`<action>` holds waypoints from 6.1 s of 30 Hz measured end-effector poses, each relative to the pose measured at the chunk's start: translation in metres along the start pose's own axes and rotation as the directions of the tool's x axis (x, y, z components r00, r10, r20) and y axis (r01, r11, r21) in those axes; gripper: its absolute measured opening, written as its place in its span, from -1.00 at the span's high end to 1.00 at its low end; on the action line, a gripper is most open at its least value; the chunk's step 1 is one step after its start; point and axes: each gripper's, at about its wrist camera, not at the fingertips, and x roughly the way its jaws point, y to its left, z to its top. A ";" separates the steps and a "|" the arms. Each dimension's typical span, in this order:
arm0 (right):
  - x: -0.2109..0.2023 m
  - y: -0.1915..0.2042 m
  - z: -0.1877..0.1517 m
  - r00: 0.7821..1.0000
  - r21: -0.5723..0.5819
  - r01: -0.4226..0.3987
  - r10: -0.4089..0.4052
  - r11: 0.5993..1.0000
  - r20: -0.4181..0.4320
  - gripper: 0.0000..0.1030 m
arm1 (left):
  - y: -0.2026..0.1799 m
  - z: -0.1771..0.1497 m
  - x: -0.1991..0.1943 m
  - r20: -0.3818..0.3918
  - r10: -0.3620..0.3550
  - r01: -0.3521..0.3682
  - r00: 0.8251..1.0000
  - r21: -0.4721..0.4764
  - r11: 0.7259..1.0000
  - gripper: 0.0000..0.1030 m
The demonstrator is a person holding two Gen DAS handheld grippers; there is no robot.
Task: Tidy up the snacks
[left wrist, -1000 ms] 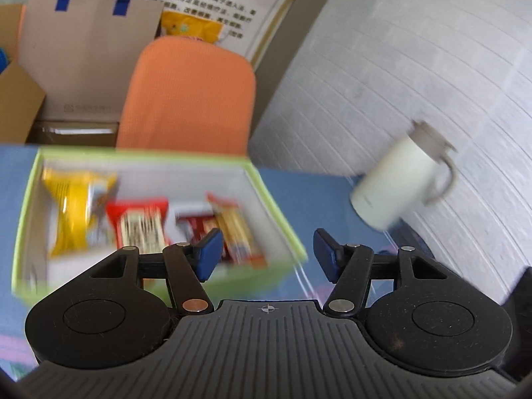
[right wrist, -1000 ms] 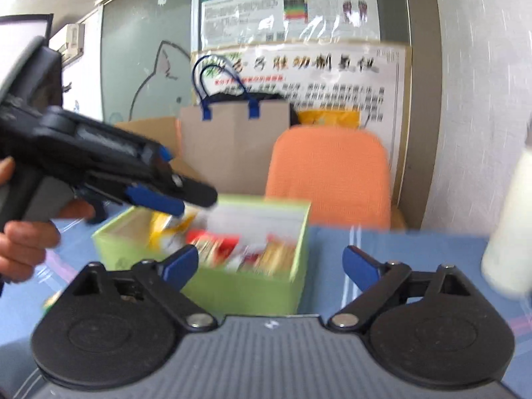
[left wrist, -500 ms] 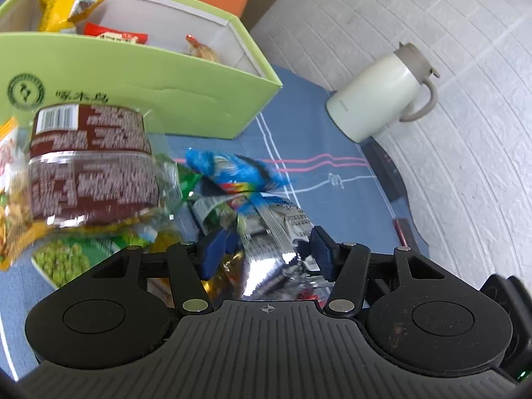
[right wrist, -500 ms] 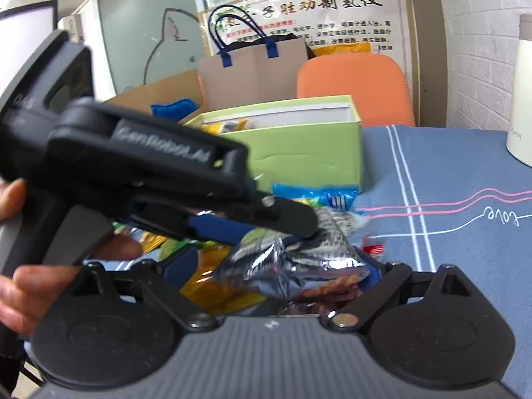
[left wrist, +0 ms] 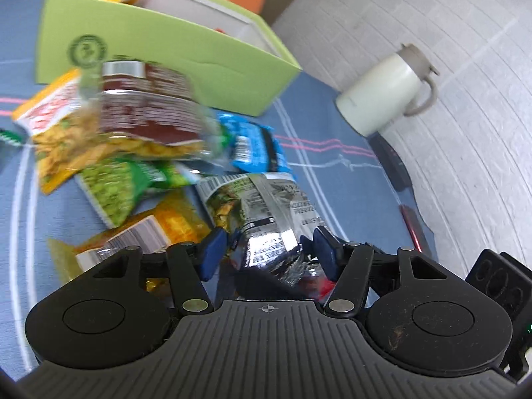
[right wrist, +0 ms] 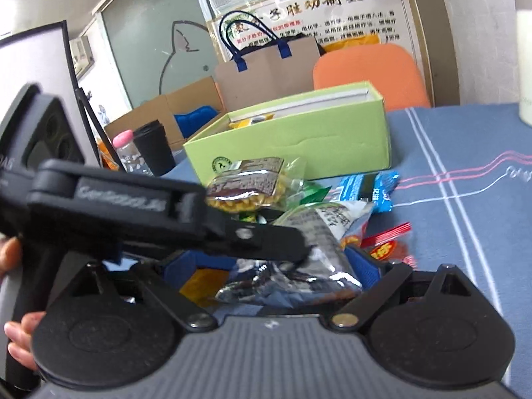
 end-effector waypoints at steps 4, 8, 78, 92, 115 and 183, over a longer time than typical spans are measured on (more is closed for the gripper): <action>-0.006 -0.004 -0.002 0.998 -0.017 0.061 -0.061 0.998 0.011 -0.81 | 0.004 -0.002 -0.006 0.008 0.034 -0.034 0.999 0.011 0.999 0.28; -0.028 -0.008 -0.003 0.988 0.005 0.145 -0.146 0.989 0.042 -0.81 | -0.004 -0.007 -0.012 0.026 -0.011 0.011 1.000 0.010 1.000 0.18; 0.025 0.096 -0.026 0.981 -0.268 -0.064 0.010 0.961 -0.196 -0.81 | 0.054 -0.026 -0.060 -0.115 -0.154 0.173 0.981 0.182 0.968 -0.50; 0.006 0.100 -0.050 0.991 -0.190 0.059 -0.080 0.980 -0.108 -0.81 | 0.030 -0.028 -0.055 -0.015 0.086 -0.082 0.996 0.196 0.977 -0.50; -0.002 0.106 -0.052 0.985 -0.223 0.143 -0.160 0.964 -0.061 -0.61 | 0.042 -0.031 -0.039 -0.090 0.056 -0.038 0.994 0.195 0.980 -0.06; 0.016 0.019 0.061 0.997 -0.153 0.079 -0.076 0.985 0.024 -0.79 | 0.049 0.099 -0.074 0.333 0.277 -0.325 0.901 0.097 0.941 -0.40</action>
